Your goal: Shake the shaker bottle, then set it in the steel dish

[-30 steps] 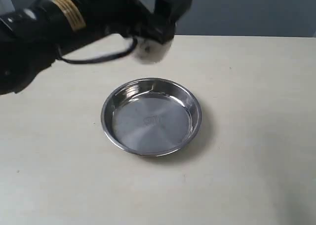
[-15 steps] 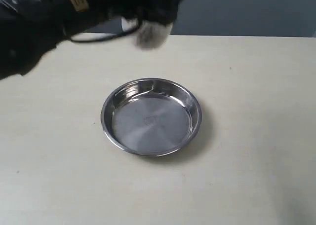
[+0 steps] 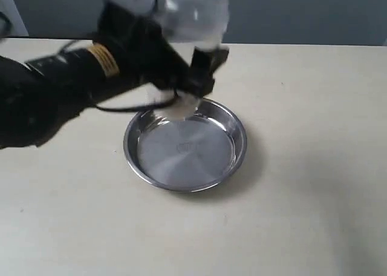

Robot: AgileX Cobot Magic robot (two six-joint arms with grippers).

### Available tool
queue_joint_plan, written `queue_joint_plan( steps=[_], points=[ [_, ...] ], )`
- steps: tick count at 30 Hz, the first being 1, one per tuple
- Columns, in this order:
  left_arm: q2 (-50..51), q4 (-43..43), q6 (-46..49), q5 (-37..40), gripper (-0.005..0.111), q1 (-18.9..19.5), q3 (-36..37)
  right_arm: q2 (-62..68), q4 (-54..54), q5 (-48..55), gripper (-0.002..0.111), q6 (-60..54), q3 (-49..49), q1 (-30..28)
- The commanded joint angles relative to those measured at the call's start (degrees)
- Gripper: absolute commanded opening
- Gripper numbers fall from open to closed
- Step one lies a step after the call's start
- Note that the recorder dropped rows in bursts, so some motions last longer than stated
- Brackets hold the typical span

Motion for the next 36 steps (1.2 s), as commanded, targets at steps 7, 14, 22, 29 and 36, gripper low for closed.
queue_joint_plan(
  steps=[7, 14, 22, 29, 36],
  points=[
    [4.19, -3.47, -2.88, 1.93, 0.0, 1.77, 5.44, -0.25, -0.01, -0.61, -0.001, -0.19, 0.12, 0.14],
    [-0.21, 3.32, -4.73, 0.51, 0.0, 1.35, 6.01, -0.25, -0.01, -0.61, -0.001, -0.19, 0.12, 0.14],
    [-8.0, 6.43, -5.38, -6.52, 0.0, 1.86, 1.37, -0.25, -0.01, -0.61, -0.001, -0.19, 0.12, 0.14],
    [-2.43, 8.28, -0.19, -0.78, 0.0, 3.52, 6.91, -0.25, -0.01, -0.61, -0.001, -0.19, 0.12, 0.14],
    [-4.01, 25.08, -18.29, 3.59, 0.0, -0.39, 6.78, -0.25, -0.01, -0.61, -0.001, -0.19, 0.12, 0.14]
  ],
)
